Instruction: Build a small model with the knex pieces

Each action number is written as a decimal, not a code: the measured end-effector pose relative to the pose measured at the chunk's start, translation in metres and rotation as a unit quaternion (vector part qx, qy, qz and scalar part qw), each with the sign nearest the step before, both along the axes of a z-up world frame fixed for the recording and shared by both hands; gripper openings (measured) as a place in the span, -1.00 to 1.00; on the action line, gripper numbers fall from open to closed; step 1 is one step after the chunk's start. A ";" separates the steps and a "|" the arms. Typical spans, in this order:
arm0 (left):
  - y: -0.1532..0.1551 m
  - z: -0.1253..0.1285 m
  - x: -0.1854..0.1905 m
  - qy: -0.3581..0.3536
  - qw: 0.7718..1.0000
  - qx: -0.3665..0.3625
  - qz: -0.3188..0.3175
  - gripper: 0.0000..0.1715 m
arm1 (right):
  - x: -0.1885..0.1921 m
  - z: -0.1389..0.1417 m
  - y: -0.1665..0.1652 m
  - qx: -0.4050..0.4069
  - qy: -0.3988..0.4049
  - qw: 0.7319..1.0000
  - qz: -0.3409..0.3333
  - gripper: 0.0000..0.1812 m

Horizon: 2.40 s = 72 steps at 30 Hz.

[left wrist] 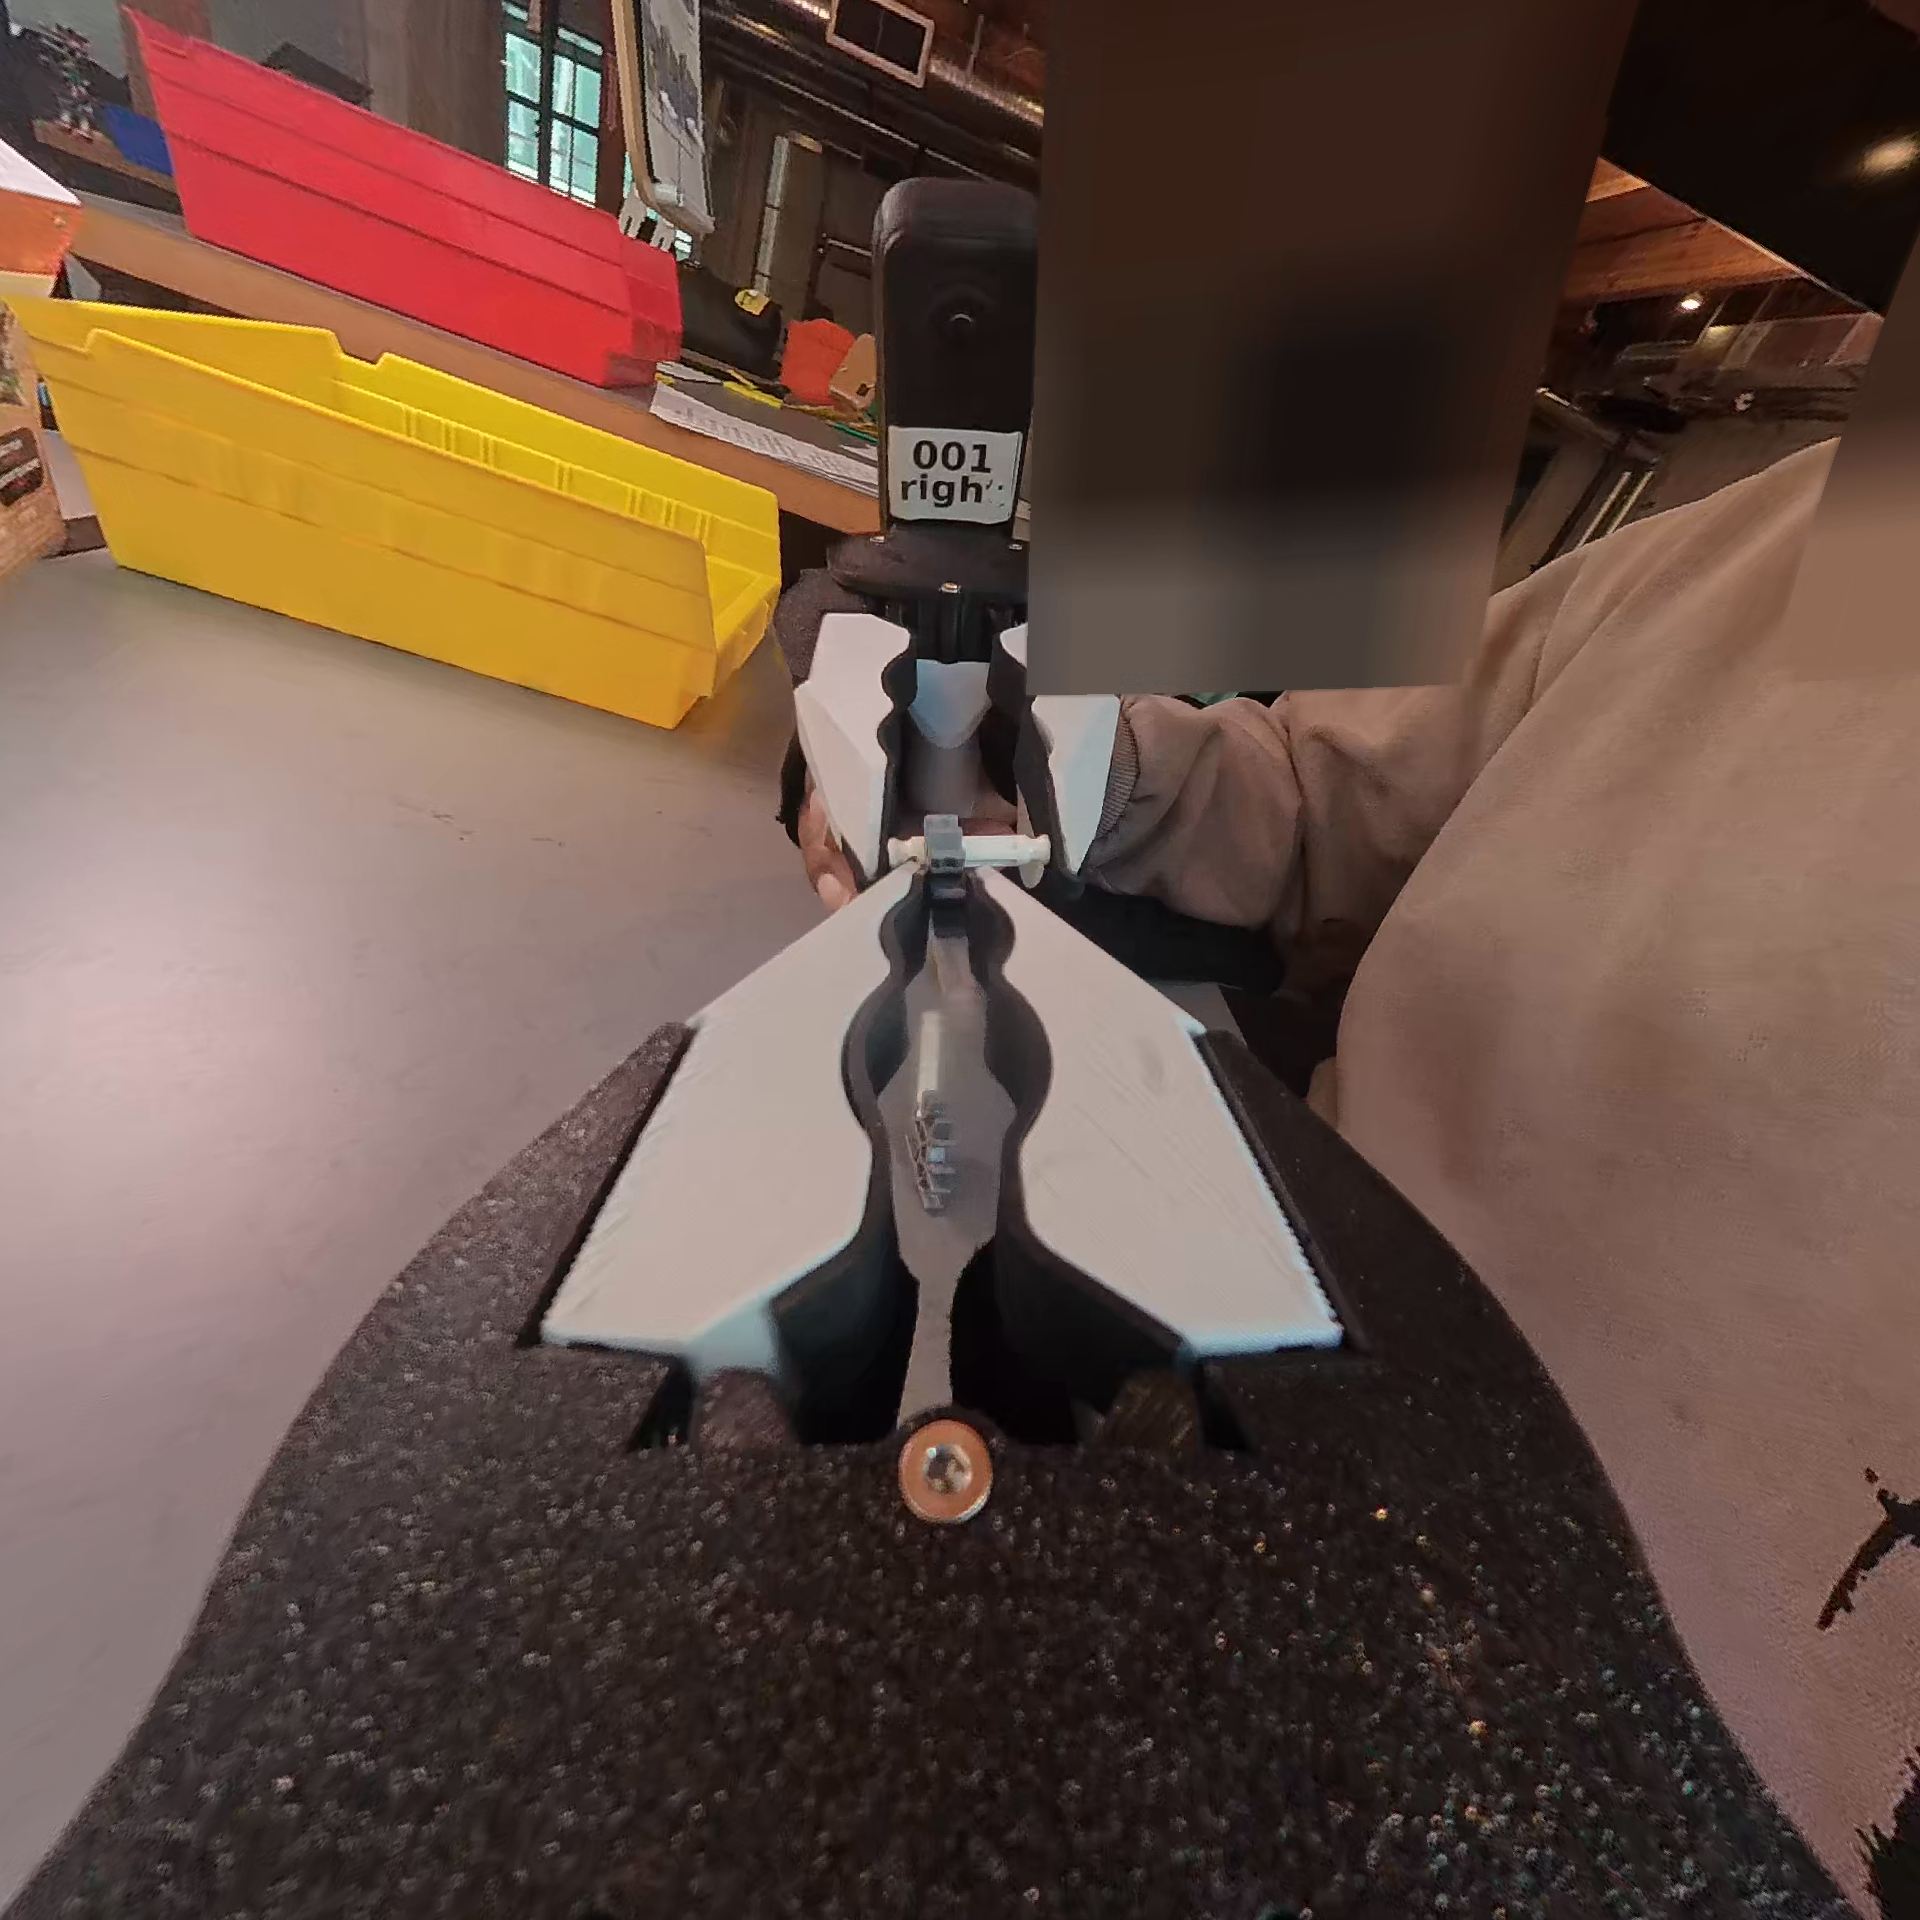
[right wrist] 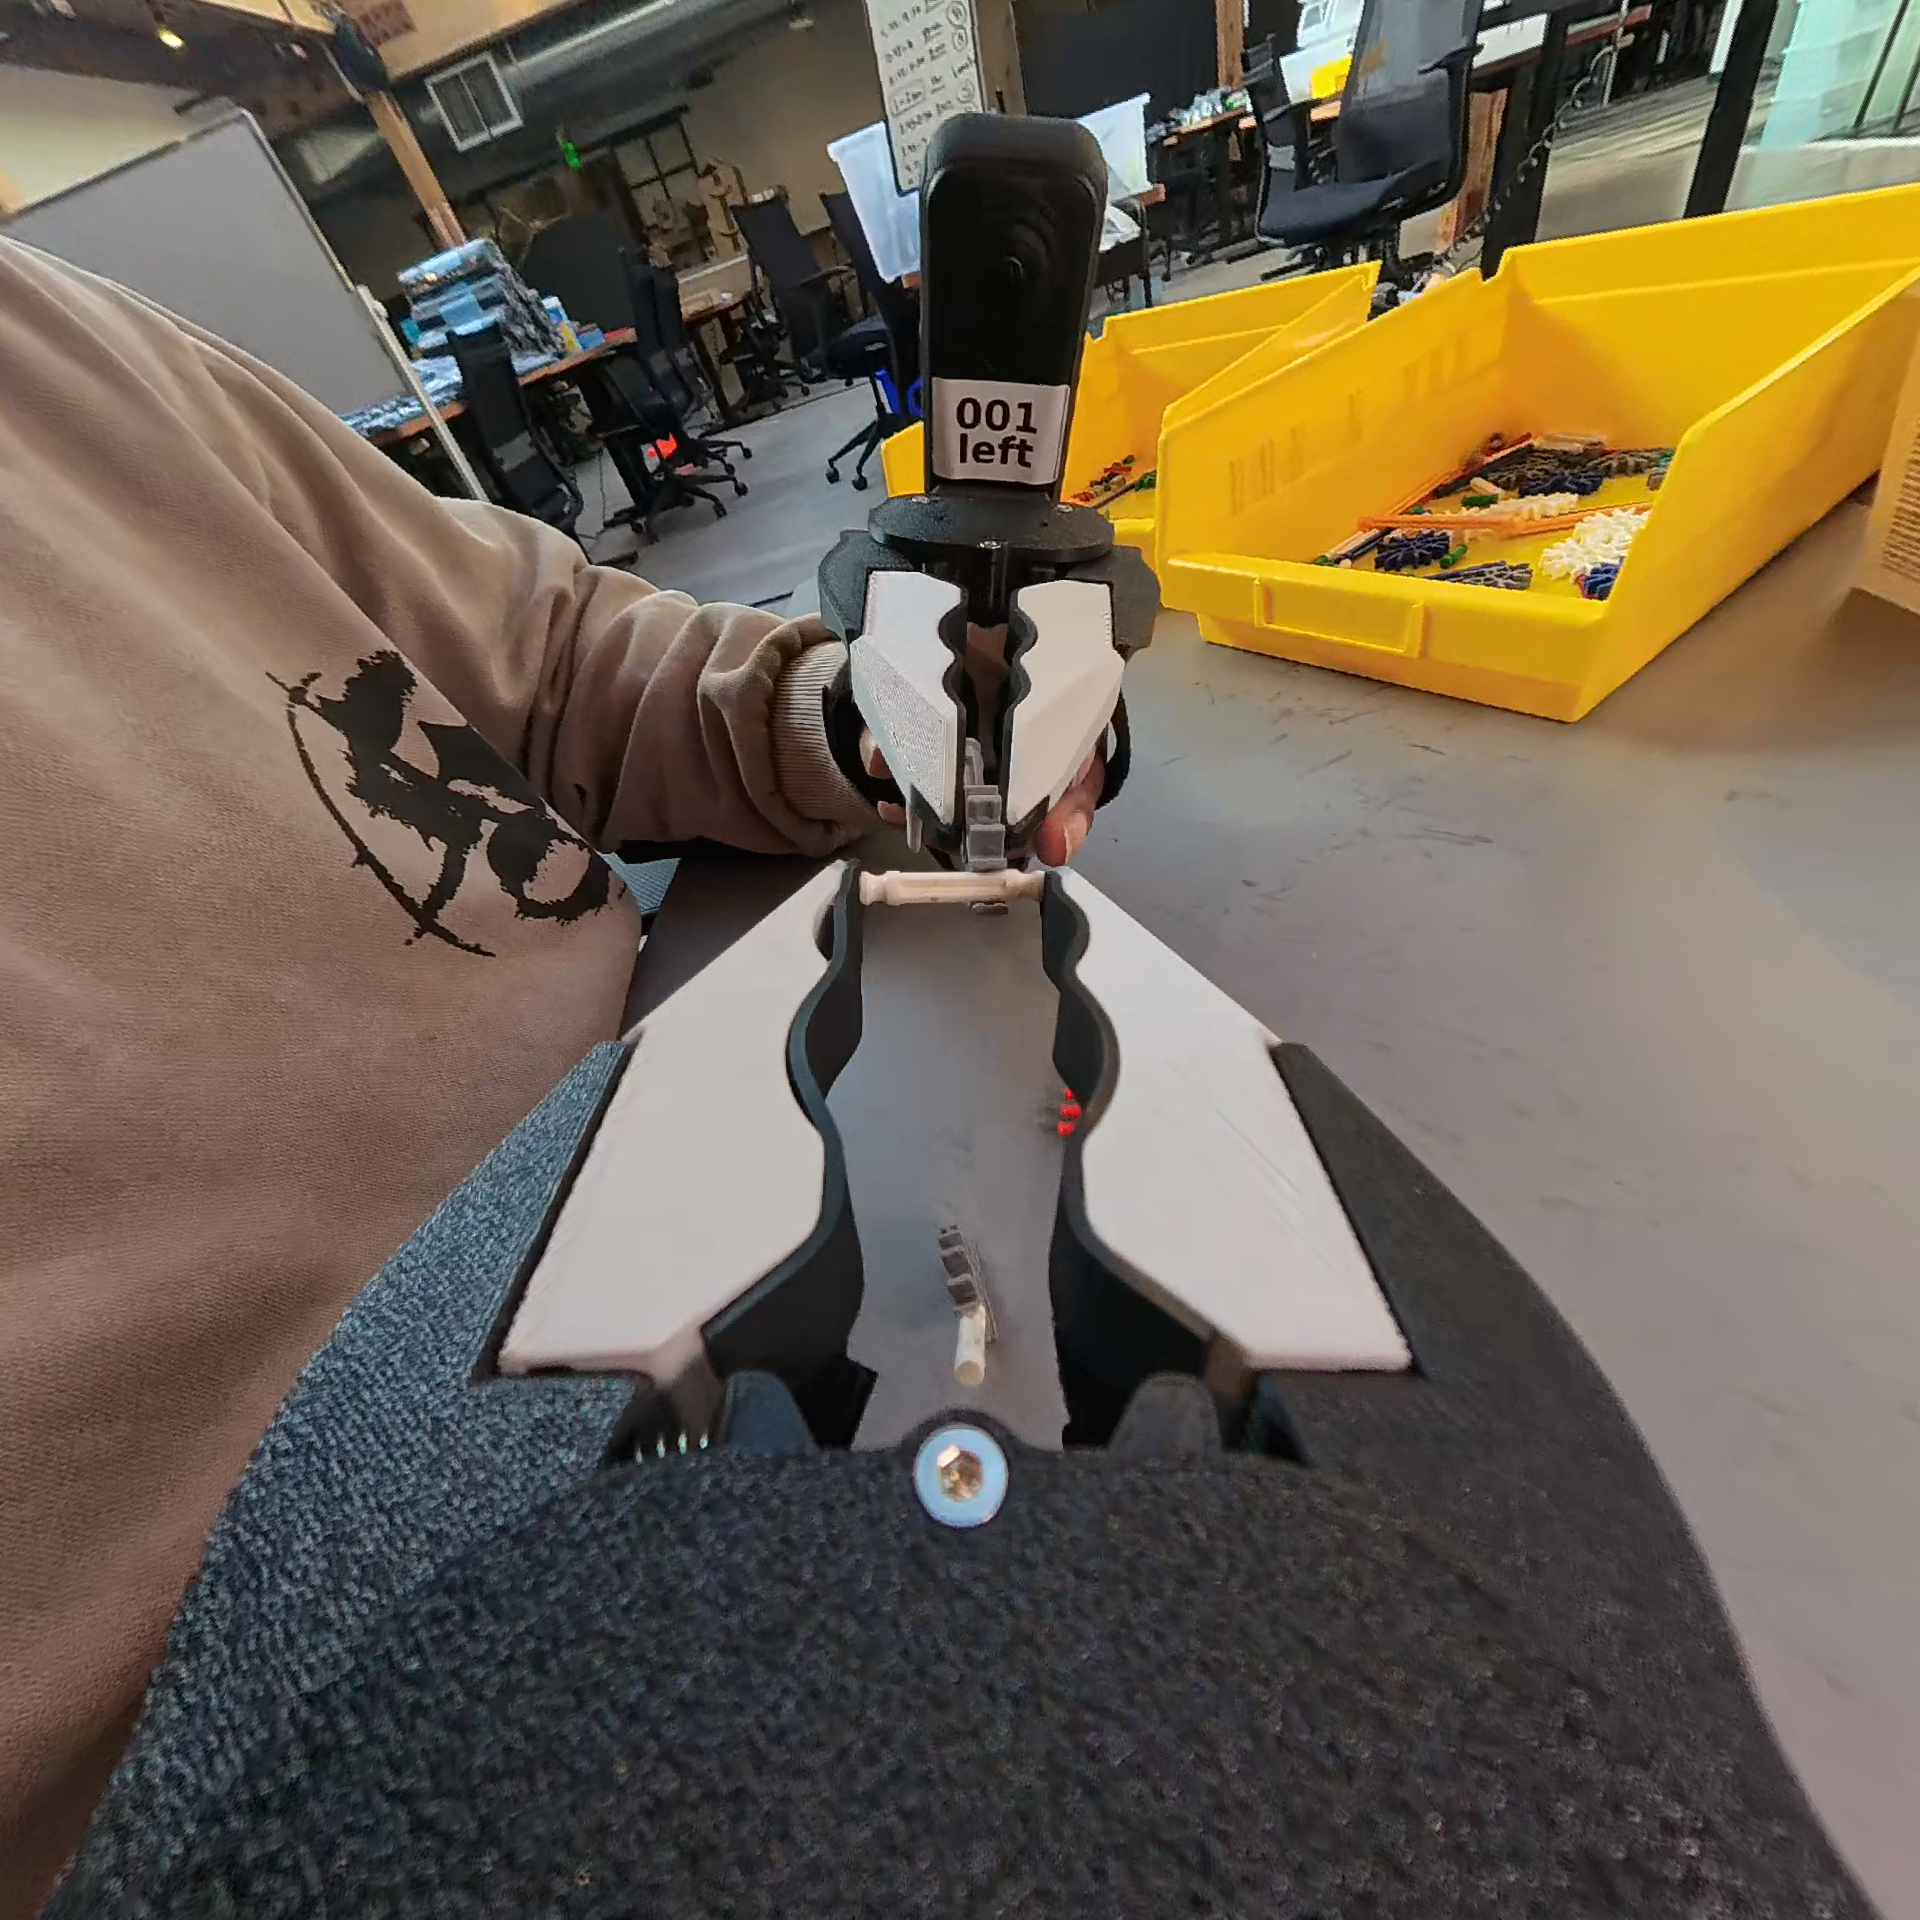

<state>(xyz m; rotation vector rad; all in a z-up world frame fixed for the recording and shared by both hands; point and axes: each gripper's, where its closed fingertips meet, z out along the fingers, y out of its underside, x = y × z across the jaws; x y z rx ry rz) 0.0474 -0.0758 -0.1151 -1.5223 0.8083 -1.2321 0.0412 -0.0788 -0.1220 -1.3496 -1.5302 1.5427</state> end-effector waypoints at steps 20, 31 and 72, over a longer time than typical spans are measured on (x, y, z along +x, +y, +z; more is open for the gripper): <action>0.013 0.009 -0.021 -0.032 0.999 -0.027 0.022 -0.63 | 0.003 0.016 0.023 0.002 0.053 0.997 -0.054 -0.65; 0.047 -0.026 -0.028 0.203 0.947 0.112 0.222 -0.75 | 0.001 -0.027 0.089 -0.131 -0.045 0.962 -0.237 -0.65; -0.003 -0.020 0.010 0.107 0.987 0.116 0.027 -0.88 | -0.010 0.016 0.000 0.097 0.074 0.991 -0.057 -0.67</action>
